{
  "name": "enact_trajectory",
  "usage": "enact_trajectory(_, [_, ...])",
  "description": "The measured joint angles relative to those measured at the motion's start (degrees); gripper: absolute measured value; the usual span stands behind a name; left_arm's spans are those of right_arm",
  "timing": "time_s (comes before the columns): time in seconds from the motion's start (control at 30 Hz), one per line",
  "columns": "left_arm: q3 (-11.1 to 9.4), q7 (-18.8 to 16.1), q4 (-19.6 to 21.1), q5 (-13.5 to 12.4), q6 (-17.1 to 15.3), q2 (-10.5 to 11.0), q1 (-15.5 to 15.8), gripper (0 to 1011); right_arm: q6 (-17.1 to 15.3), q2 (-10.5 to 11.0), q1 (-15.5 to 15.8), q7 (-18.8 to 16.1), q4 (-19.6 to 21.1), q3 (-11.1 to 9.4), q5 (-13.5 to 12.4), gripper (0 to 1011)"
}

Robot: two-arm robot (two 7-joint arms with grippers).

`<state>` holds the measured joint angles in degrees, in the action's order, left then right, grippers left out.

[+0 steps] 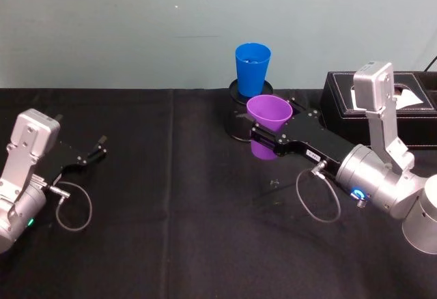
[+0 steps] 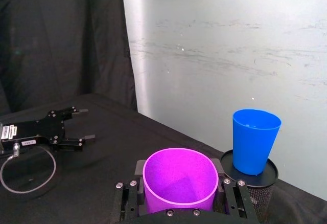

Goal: Pick up one cup with a gripper and tap it against the other cup.

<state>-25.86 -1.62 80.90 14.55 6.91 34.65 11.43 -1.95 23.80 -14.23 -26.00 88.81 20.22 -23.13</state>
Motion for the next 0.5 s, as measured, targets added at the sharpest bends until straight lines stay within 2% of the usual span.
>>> enact_trajectory(0.5, [0.0, 0.0, 0.0, 0.0, 0.0, 0.0, 0.0, 1000, 0.1, 0.0, 0.0, 0.0, 0.0, 0.0, 0.1, 751])
